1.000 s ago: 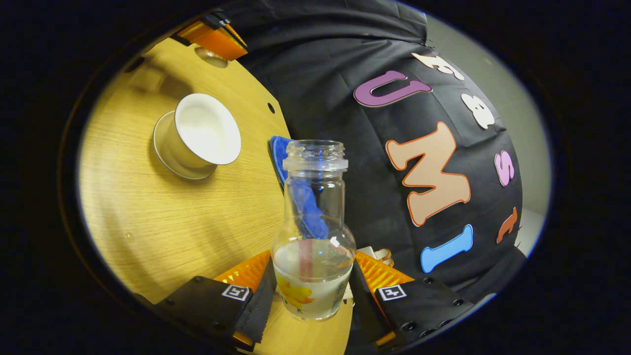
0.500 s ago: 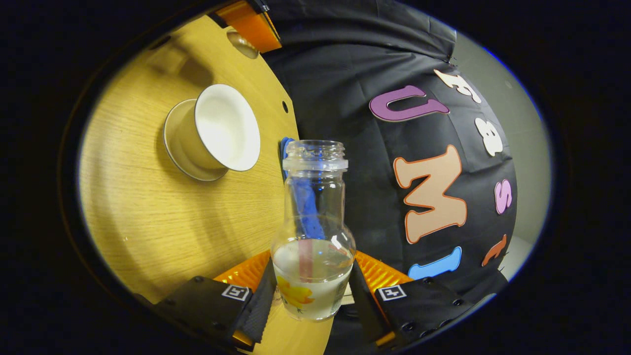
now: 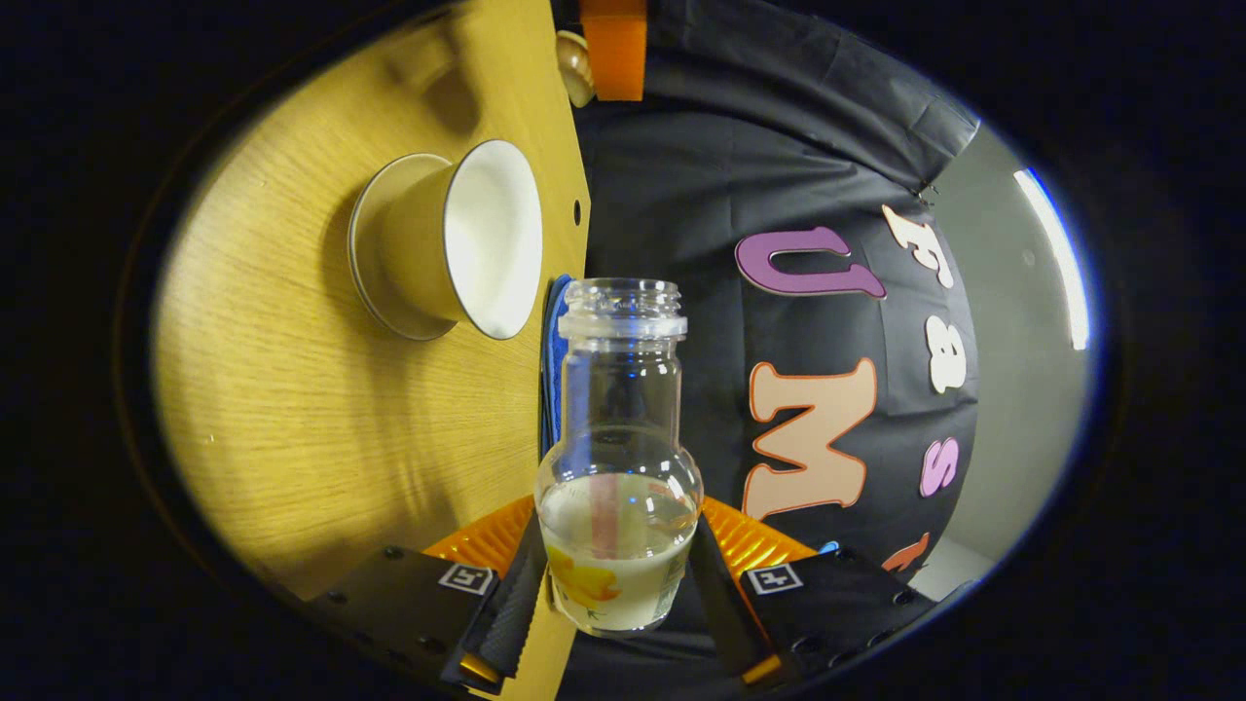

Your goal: Open the teacup lid with one hand, grasp the water bottle and pour water into the teacup with the other hand; after pouring, place the water bottle on the coaster and then close the teacup lid.

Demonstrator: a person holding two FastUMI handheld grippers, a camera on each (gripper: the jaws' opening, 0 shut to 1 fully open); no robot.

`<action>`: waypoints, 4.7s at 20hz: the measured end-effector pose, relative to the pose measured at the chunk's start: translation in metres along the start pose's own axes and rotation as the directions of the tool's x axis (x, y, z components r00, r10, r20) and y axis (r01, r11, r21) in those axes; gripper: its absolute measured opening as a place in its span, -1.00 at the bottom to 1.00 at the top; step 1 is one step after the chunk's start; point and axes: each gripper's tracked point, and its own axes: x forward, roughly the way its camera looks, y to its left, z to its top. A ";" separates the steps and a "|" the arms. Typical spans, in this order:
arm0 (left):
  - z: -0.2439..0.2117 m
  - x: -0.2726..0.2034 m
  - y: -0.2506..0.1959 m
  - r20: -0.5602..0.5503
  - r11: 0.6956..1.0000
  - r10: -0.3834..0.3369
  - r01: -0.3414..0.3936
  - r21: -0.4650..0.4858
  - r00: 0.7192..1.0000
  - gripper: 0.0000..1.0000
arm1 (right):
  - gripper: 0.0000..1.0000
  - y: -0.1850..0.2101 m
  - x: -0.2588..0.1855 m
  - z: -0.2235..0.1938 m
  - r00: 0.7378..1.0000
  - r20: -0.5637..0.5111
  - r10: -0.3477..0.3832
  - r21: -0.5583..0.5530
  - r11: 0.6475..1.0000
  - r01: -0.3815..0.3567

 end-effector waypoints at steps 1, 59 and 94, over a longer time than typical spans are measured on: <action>-0.001 0.000 0.000 0.000 1.000 0.000 0.000 0.000 1.000 -0.50 | 0.60 0.000 0.000 0.000 1.000 0.002 -0.006 -0.012 1.000 0.006; -0.002 0.000 0.003 0.001 1.000 0.014 -0.014 0.000 1.000 -0.50 | 0.65 0.001 -0.002 0.005 0.998 0.057 0.030 0.234 0.971 -0.042; -0.002 0.000 0.004 0.001 1.000 0.022 -0.022 -0.001 1.000 -0.51 | 0.65 0.030 0.045 -0.114 0.980 -0.003 0.198 0.998 0.054 -0.008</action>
